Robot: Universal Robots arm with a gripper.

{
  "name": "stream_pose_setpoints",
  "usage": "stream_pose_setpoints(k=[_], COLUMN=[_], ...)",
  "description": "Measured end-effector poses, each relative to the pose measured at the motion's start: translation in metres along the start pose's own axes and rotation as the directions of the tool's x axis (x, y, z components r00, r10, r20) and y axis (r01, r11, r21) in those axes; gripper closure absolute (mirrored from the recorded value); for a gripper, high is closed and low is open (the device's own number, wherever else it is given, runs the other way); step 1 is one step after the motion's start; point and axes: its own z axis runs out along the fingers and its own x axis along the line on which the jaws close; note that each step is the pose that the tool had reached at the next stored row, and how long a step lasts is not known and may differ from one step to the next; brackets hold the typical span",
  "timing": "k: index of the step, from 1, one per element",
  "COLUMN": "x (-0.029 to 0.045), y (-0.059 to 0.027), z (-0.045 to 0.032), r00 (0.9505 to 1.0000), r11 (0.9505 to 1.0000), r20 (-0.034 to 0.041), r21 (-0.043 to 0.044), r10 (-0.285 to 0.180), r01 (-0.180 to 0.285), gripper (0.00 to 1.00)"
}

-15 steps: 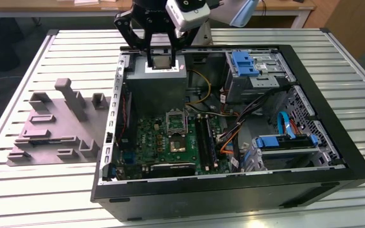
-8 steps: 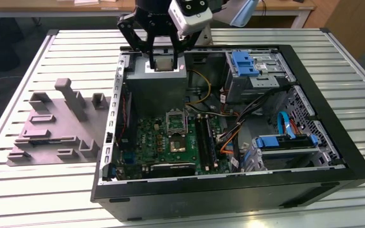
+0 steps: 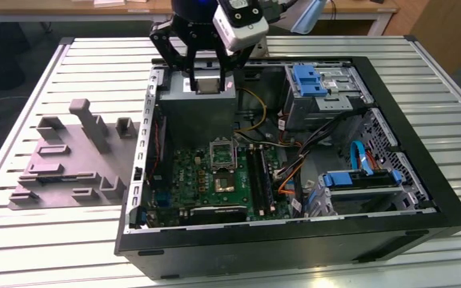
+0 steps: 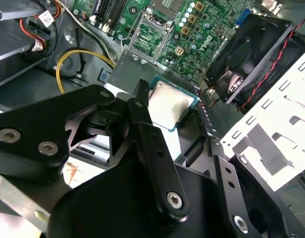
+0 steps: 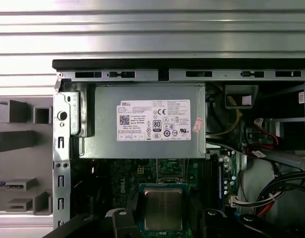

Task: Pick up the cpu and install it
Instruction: 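Place the cpu into insertion slot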

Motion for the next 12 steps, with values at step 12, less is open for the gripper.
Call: stream_pose_setpoints(k=[12], x=[-0.0007], y=[-0.007], z=[0.0063], r00=[1.0], r11=[1.0], r20=[0.0002], r21=[0.0], r10=[0.007], r01=[-0.007], gripper=[0.53])
